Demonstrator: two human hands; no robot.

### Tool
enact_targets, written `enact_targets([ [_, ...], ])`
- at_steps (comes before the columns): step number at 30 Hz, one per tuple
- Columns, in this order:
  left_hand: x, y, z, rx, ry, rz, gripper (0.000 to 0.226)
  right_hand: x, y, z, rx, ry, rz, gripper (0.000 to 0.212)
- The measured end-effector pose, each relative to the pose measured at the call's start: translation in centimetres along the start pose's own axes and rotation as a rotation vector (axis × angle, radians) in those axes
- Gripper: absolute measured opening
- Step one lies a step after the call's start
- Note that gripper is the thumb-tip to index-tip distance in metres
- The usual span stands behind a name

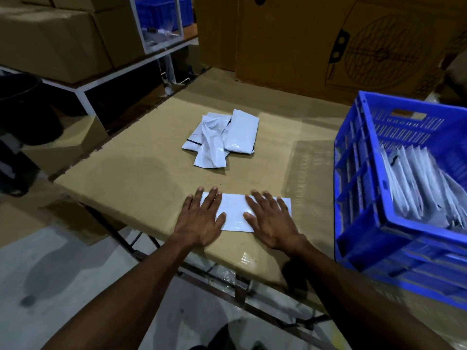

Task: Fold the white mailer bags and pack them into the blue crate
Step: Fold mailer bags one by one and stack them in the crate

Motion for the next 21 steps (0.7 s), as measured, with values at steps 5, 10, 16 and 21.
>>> enact_targets([
  [5, 0.0, -0.2, 0.2, 0.016, -0.008, 0.007, 0.086, 2.2, -0.2, -4.8, -0.070, -0.132, 0.062, 0.071],
  [10, -0.2, -0.2, 0.2, 0.088, 0.002, 0.001, 0.084, 2.3, 0.3, -5.1, -0.152, -0.192, 0.137, 0.075],
  [16, -0.7, 2.9, -4.7, 0.231, -0.108, -0.152, 0.059, 0.1, 1.5, -1.4, -0.054, -0.001, 0.003, 0.078],
  [21, -0.8, 2.1, -9.5, 0.340, -0.205, -0.183, 0.069, 0.4, 0.6, -0.9, -0.014, 0.003, -0.063, 0.054],
])
Point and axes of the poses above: each hand's wrist, its own x-axis away from the middle knuckle, its own y-axis out of the back of the hand, z = x × y, the point moved 8 cm from there along -x, towards the middle knuckle, and after that the axes turned 2 degrees about -x, right-handed, at the moved point
